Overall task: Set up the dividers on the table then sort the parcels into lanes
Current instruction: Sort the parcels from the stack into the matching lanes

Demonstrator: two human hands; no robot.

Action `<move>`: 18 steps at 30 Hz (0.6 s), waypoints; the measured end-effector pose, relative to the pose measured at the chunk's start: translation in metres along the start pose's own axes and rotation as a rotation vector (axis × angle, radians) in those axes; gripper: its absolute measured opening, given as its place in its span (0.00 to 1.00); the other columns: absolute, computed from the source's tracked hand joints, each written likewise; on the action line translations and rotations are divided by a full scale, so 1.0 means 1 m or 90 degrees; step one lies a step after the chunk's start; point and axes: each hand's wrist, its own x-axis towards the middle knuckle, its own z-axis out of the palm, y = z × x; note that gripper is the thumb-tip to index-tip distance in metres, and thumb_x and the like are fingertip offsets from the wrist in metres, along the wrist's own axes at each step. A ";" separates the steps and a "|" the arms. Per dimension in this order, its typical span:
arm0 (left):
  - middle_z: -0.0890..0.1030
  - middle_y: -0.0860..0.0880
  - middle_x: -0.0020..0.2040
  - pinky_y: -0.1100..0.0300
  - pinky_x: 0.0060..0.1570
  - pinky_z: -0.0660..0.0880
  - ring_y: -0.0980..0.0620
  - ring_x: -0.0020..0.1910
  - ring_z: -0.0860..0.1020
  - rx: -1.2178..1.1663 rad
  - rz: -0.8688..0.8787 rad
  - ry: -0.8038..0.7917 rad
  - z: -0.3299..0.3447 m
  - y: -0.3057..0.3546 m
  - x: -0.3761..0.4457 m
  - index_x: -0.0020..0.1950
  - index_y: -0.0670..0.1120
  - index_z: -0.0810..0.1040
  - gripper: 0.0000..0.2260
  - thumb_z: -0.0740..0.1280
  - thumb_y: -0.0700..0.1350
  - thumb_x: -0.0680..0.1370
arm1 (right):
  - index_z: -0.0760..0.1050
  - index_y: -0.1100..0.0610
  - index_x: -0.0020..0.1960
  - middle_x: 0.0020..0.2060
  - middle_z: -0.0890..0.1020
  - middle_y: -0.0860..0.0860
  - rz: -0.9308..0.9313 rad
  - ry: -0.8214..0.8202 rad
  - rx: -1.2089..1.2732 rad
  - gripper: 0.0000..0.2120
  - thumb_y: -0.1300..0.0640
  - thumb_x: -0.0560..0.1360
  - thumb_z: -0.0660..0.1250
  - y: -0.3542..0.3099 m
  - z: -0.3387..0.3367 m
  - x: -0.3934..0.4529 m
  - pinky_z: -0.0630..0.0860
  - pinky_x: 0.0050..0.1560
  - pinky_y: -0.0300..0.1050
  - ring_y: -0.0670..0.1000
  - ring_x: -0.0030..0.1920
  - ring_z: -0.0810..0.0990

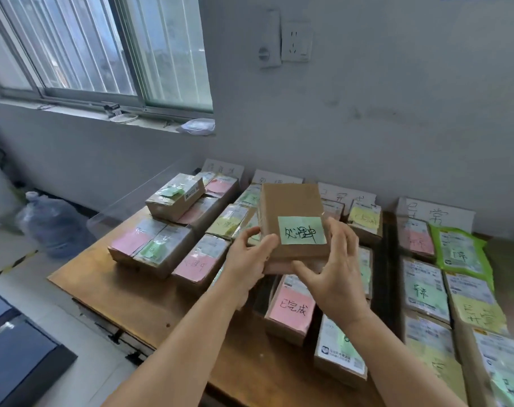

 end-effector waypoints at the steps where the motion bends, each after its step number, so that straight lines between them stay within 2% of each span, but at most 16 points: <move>1: 0.81 0.47 0.52 0.58 0.42 0.78 0.49 0.50 0.82 0.009 0.001 -0.011 -0.013 0.001 0.009 0.66 0.53 0.68 0.20 0.69 0.49 0.76 | 0.54 0.54 0.75 0.68 0.62 0.48 0.031 -0.008 0.021 0.42 0.54 0.69 0.75 -0.005 0.011 0.003 0.72 0.63 0.41 0.42 0.66 0.62; 3: 0.81 0.46 0.53 0.55 0.44 0.78 0.46 0.52 0.81 0.030 -0.004 -0.023 -0.038 0.004 0.025 0.65 0.53 0.69 0.19 0.68 0.50 0.76 | 0.51 0.53 0.77 0.70 0.66 0.48 0.088 -0.026 0.054 0.43 0.53 0.71 0.74 -0.014 0.033 0.009 0.71 0.67 0.48 0.46 0.69 0.65; 4: 0.81 0.46 0.53 0.54 0.45 0.78 0.46 0.53 0.81 0.040 -0.006 -0.026 -0.049 0.006 0.033 0.64 0.53 0.69 0.18 0.68 0.50 0.76 | 0.52 0.53 0.77 0.69 0.68 0.49 0.104 -0.032 0.062 0.42 0.53 0.72 0.73 -0.019 0.043 0.012 0.71 0.67 0.48 0.47 0.70 0.66; 7: 0.82 0.46 0.53 0.49 0.51 0.80 0.46 0.52 0.81 0.074 -0.010 -0.036 -0.077 0.012 0.056 0.63 0.51 0.70 0.15 0.66 0.50 0.77 | 0.56 0.54 0.77 0.66 0.73 0.47 0.123 -0.027 0.073 0.36 0.57 0.75 0.70 -0.033 0.071 0.024 0.72 0.65 0.43 0.47 0.68 0.70; 9: 0.81 0.47 0.53 0.51 0.50 0.80 0.49 0.51 0.81 0.096 -0.004 -0.041 -0.092 0.016 0.071 0.60 0.51 0.72 0.11 0.63 0.51 0.79 | 0.59 0.55 0.76 0.64 0.74 0.45 0.129 -0.021 0.079 0.32 0.58 0.76 0.69 -0.043 0.087 0.034 0.74 0.62 0.39 0.44 0.65 0.72; 11: 0.80 0.48 0.52 0.54 0.50 0.78 0.51 0.50 0.79 0.122 0.002 -0.029 -0.104 0.021 0.087 0.56 0.51 0.74 0.09 0.58 0.52 0.82 | 0.62 0.53 0.73 0.60 0.75 0.43 0.131 -0.019 0.078 0.28 0.59 0.77 0.67 -0.050 0.102 0.044 0.74 0.55 0.31 0.41 0.61 0.73; 12: 0.79 0.48 0.51 0.54 0.51 0.77 0.51 0.51 0.78 0.144 0.004 -0.021 -0.109 0.024 0.094 0.55 0.50 0.75 0.11 0.56 0.53 0.82 | 0.64 0.52 0.72 0.59 0.76 0.42 0.128 -0.018 0.076 0.25 0.59 0.77 0.67 -0.052 0.110 0.049 0.75 0.53 0.29 0.40 0.59 0.74; 15: 0.80 0.49 0.50 0.57 0.49 0.74 0.51 0.51 0.77 0.220 0.018 -0.001 -0.120 0.029 0.118 0.51 0.48 0.78 0.17 0.53 0.55 0.83 | 0.67 0.52 0.70 0.60 0.78 0.43 0.128 -0.010 0.079 0.22 0.59 0.77 0.66 -0.054 0.132 0.066 0.77 0.55 0.35 0.42 0.59 0.77; 18: 0.81 0.48 0.47 0.55 0.51 0.75 0.49 0.49 0.78 0.255 0.040 0.007 -0.127 0.035 0.142 0.49 0.44 0.78 0.19 0.53 0.54 0.83 | 0.69 0.52 0.67 0.58 0.78 0.43 0.141 -0.003 0.077 0.19 0.62 0.77 0.65 -0.056 0.147 0.083 0.70 0.48 0.21 0.39 0.56 0.76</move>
